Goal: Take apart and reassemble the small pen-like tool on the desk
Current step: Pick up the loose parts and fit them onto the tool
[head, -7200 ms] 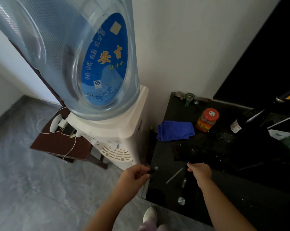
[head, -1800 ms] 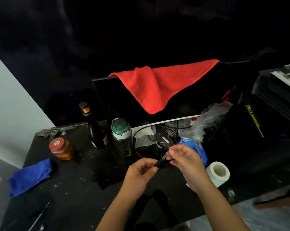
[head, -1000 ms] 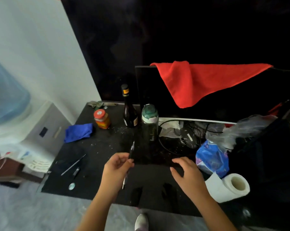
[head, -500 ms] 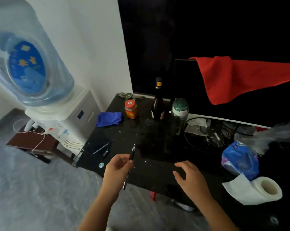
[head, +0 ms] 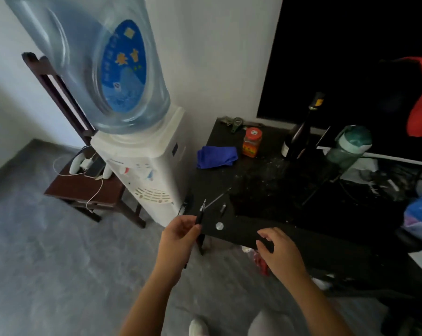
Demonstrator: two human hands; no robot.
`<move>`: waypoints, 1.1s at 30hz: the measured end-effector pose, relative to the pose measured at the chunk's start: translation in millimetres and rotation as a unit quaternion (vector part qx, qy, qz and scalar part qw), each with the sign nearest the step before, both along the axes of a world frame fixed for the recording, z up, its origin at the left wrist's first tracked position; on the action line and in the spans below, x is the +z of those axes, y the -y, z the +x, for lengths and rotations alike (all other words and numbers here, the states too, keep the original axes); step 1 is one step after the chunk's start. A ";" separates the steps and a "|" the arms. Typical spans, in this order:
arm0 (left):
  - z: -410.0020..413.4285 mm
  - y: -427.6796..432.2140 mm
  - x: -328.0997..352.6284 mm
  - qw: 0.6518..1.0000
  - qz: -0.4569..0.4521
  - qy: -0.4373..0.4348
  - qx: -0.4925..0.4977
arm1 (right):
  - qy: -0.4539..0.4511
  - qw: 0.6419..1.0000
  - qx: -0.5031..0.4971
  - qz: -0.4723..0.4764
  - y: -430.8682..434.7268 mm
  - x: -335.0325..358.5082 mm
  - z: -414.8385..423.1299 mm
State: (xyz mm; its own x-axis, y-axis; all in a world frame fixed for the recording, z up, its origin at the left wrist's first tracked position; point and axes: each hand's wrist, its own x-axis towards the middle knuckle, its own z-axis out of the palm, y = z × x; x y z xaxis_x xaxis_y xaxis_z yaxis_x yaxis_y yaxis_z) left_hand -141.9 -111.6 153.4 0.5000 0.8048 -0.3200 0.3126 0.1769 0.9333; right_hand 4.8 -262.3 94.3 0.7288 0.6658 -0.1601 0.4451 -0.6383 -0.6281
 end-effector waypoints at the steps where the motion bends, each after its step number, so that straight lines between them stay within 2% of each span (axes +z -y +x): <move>1: -7.6 -6.6 -1.4 1.000 -0.002 -0.002 0.000 | -0.002 1.000 0.001 -0.002 -8.3 -1.1 -8.0; 8: -17.1 -54.0 -15.3 0.999 -0.032 -0.006 -0.007 | -0.006 0.999 0.012 -0.032 -62.6 -7.0 -13.9; 20: 72.3 -139.3 -7.9 0.992 -0.001 -0.033 -0.118 | -0.026 0.998 -0.064 -0.015 -132.9 -16.5 61.1; 27: 119.3 -164.3 -11.8 0.968 0.005 -0.047 -0.245 | -0.063 0.982 -0.174 -0.036 -128.2 -26.9 65.3; 33: 142.2 -193.9 -36.1 0.926 0.005 -0.062 -0.373 | -0.094 0.943 -0.312 -0.069 -131.3 -38.5 32.3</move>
